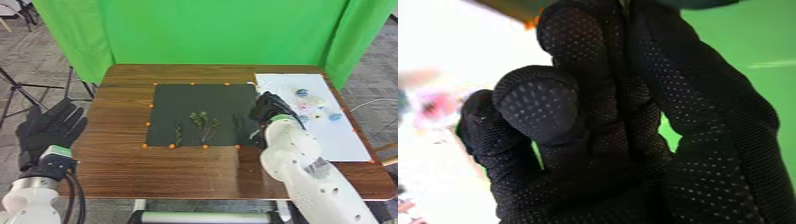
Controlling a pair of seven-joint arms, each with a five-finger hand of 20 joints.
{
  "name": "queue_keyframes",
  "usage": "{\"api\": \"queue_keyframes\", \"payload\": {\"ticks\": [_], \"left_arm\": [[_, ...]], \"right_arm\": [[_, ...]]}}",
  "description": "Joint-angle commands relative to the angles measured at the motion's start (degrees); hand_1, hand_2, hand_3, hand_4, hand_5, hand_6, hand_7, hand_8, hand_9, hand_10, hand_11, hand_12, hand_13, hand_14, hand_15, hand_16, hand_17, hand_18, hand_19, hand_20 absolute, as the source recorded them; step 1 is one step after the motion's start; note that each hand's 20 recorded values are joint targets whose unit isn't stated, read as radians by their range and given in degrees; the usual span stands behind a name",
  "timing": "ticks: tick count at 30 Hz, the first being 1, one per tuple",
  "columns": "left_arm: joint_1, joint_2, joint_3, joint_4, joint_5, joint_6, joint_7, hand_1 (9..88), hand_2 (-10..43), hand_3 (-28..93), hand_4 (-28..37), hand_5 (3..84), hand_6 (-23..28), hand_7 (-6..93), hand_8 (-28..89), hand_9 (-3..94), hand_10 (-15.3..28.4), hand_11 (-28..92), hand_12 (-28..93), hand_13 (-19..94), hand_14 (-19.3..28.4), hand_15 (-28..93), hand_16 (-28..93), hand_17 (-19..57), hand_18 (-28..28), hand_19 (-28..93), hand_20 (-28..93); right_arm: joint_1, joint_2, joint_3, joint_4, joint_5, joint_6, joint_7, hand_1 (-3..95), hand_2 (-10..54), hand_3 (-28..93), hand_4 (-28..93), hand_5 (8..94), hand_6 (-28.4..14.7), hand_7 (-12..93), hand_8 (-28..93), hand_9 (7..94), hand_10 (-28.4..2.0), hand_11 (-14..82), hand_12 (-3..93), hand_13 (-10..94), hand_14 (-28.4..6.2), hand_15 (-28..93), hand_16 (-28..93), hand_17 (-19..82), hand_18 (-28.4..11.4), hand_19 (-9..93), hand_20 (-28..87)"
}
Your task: Arrange flowers
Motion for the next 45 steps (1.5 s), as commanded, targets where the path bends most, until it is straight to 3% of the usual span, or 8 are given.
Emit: {"api": "queue_keyframes", "payload": {"ticks": [1, 16, 19, 25, 29, 31, 33, 45], "left_arm": [[-0.94, -0.37, 0.56, 0.68, 1.49, -0.53, -2.45, 29.3, 13.5, 73, -26.3, 40.9, 7.2, 33.5, -15, 33.0, 14.4, 36, 14, 21, 13.3, 53, -7, -6.3, 13.9, 40, 17], [-1.44, 0.03, 0.96, 0.92, 1.05, -0.53, -2.46, 29.3, 13.8, 73, -26.4, 41.1, 7.2, 33.8, -15, 32.9, 14.4, 36, 14, 21, 13.4, 53, -7, -6.4, 13.9, 40, 17], [-1.07, 0.0, 0.82, 0.76, 0.75, -0.4, -2.09, 29.3, 13.8, 73, -26.5, 41.2, 7.3, 33.7, -15, 32.9, 14.4, 36, 14, 21, 13.4, 53, -7, -6.4, 13.9, 40, 17], [-0.67, -0.1, 0.65, 0.46, -0.02, 0.08, -1.41, 29.3, 13.9, 73, -26.5, 41.1, 7.4, 33.5, -15, 33.0, 14.3, 36, 14, 21, 13.4, 53, -7, -6.4, 13.9, 40, 17], [-0.26, 0.0, 0.51, 0.53, -0.42, 0.47, -1.03, 29.3, 13.9, 73, -26.5, 41.1, 7.3, 33.6, -15, 33.0, 14.3, 36, 14, 21, 13.3, 53, -7, -6.3, 13.8, 40, 17], [-0.43, 0.01, 0.88, 0.49, -1.42, 0.83, -0.57, 29.3, 13.9, 73, -26.5, 41.1, 7.3, 33.7, -15, 33.1, 14.4, 36, 14, 21, 13.3, 53, -7, -6.3, 13.9, 40, 17], [-0.81, -0.06, 1.2, 0.67, -1.09, 0.64, -0.9, 29.3, 13.9, 73, -26.6, 41.0, 7.3, 33.7, -15, 33.1, 14.4, 36, 14, 21, 13.3, 53, -7, -6.3, 13.9, 40, 17], [-1.29, -0.21, 1.63, 0.7, -1.08, 0.63, -0.76, 29.4, 14.2, 73, -26.6, 40.9, 7.4, 33.7, -15, 33.1, 14.3, 36, 14, 22, 13.3, 53, -7, -6.3, 13.9, 40, 17]], "right_arm": [[-5.2, -5.24, -0.77, 0.66, -1.59, 0.0, 1.99, 58.1, -9.5, 69, -26, 74.5, -2.0, 44, 22, 84.7, -10.0, 26.5, 54.7, 83, -7.7, 63, 33, 49, -27.1, 93, 47], [-5.29, -6.21, -2.57, 5.33, -4.88, 5.77, 2.07, 56.1, -9.5, 70, -24, 73.8, -2.5, 44, 21, 84.4, -10.6, 27.6, 54.1, 84, -7.2, 62, 33, 49, -26.8, 93, 47], [-5.44, -6.28, -2.15, 4.94, -4.72, 3.45, 2.11, 53.1, -9.5, 69, -23, 72.4, -2.8, 45, 19, 82.5, -11.6, 31.3, 51.1, 84, -7.3, 63, 34, 49, -26.7, 93, 47], [-6.25, -6.21, -1.2, 3.78, -3.09, 1.33, 2.26, 47.4, -9.5, 66, -21, 71.2, -5.2, 35, 18, 79.2, -15.9, 40.6, 34.3, 82, -8.1, 63, 33, 49, -26.4, 93, 47], [-7.02, -5.95, -0.77, 2.18, -1.76, 0.15, 1.29, 44.0, -9.5, 69, -21, 71.3, -6.4, 30, 15, 79.2, -16.5, 40.2, 32.4, 81, -8.5, 63, 32, 48, -26.5, 93, 46], [-7.3, -5.99, -0.7, 2.16, -2.43, 0.34, 0.86, 40.9, -9.5, 72, -20, 70.9, -7.1, 26, 3, 78.9, -16.8, 39.3, 31.6, 81, -9.0, 63, 32, 48, -26.5, 93, 46], [-7.31, -5.89, -0.65, 2.15, -2.57, 0.68, 1.03, 39.4, -9.5, 73, -20, 70.1, -7.3, 24, -8, 78.8, -16.9, 38.9, 31.0, 81, -9.2, 63, 32, 48, -26.6, 93, 45], [-8.67, -3.95, -0.07, -1.81, -7.87, 0.74, -0.75, 36.6, -9.3, 72, -19, 68.3, -9.5, 16, -9, 79.4, -17.2, 36.5, 29.5, 81, -9.6, 63, 32, 47, -27.0, 93, 45]]}}
